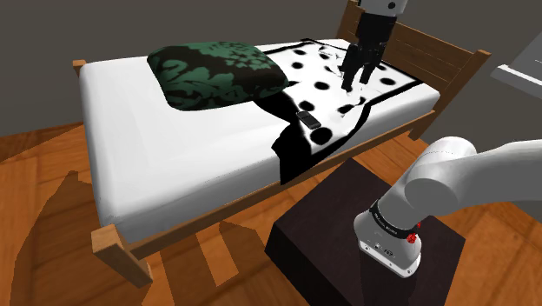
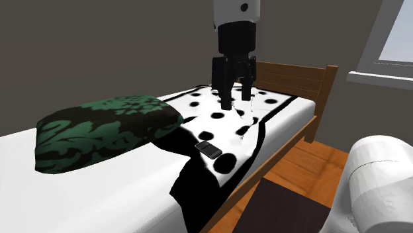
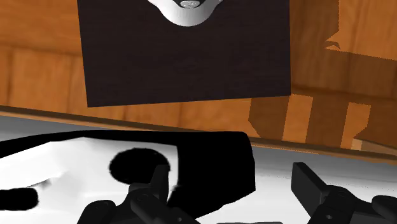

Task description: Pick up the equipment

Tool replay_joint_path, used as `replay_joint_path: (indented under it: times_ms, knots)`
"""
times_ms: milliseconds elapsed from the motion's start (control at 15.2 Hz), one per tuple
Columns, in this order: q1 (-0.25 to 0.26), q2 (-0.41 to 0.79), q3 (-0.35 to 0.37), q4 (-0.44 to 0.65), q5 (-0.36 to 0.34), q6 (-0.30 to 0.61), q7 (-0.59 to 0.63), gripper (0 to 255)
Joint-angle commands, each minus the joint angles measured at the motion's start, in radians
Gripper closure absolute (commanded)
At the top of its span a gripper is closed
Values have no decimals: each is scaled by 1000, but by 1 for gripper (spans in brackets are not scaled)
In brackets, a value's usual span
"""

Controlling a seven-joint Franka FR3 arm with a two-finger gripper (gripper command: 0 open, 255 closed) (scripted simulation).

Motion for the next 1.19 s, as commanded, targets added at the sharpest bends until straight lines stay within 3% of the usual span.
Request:
replay_joint_path:
  times_ms: [0, 594, 1122]
  knots:
    - [0, 0, 0, 0, 0, 0, 0, 0]
    - [-24, 241, -61, -51, -58, 261, -74, 0]
    - [-43, 518, -111, -7, -82, 468, -135, 0]
